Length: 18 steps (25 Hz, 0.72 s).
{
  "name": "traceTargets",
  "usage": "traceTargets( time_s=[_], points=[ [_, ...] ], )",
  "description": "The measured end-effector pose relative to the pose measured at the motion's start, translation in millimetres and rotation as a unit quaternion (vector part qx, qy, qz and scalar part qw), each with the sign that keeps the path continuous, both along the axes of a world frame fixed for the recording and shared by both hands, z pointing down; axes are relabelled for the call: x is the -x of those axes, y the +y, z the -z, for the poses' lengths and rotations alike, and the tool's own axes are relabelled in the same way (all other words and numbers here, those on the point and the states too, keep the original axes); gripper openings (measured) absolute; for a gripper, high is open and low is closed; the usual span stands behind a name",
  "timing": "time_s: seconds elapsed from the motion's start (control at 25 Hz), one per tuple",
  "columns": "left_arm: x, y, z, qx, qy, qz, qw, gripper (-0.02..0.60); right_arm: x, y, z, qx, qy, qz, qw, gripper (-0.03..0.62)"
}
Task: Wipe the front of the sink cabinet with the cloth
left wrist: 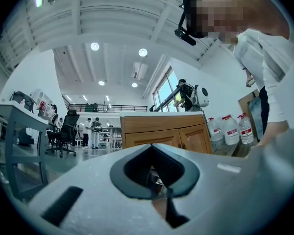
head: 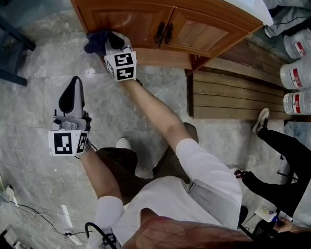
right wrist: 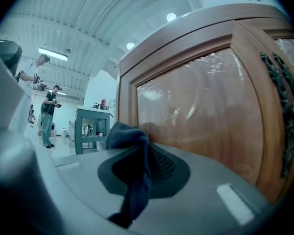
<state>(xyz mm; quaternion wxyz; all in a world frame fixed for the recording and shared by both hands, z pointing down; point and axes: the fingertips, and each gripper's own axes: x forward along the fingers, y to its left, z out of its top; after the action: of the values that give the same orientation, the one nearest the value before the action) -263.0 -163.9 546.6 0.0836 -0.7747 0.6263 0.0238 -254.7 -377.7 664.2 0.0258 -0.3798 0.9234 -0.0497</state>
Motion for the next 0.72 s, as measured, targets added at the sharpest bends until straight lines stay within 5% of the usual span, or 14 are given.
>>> traceTargets(
  time_s=[0.72],
  points=[
    [-23.9, -13.5, -10.0, 0.014, -0.009, -0.036, 0.9992, 0.002, -171.8, -12.6, -18.7, -0.008, -0.002, -0.128, 0.992, 0.029]
  ],
)
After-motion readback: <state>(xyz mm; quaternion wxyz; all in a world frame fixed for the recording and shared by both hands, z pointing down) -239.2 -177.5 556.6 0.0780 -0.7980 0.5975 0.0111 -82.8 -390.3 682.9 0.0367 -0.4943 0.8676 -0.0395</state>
